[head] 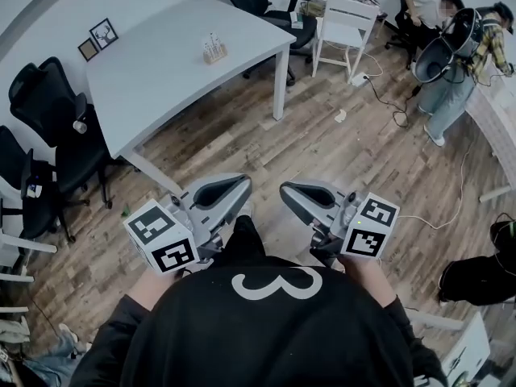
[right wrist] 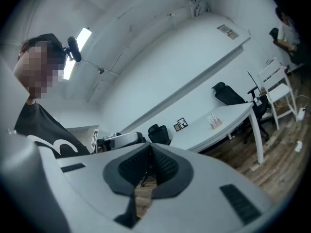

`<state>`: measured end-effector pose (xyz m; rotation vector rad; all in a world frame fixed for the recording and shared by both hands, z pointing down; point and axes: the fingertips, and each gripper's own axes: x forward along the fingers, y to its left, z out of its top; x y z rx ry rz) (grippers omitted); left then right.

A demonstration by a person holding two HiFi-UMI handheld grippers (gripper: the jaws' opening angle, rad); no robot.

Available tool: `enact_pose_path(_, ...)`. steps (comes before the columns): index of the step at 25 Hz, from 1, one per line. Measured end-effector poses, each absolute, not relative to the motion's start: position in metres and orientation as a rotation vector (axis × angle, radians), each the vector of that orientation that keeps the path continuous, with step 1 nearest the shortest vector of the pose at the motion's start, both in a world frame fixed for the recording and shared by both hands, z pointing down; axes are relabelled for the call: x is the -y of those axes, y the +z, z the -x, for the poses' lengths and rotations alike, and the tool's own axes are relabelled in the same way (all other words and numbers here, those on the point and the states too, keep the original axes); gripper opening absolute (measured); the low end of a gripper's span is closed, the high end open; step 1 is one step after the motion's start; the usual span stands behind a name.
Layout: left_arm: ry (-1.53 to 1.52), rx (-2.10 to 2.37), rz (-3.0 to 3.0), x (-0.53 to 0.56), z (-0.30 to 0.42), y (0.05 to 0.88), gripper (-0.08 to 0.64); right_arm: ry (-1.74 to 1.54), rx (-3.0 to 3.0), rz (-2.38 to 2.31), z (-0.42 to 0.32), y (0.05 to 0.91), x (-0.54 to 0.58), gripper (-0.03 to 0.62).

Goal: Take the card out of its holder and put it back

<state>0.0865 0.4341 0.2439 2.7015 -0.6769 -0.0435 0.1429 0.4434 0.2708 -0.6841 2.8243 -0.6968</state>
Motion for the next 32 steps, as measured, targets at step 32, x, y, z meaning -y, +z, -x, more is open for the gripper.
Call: enact_pose_path(32,-0.004,0.684,-2.612,-0.055,0.064,0.303,0.015,-0.847,-2.873,0.712,-0.003,0.303,-0.067,0.012)
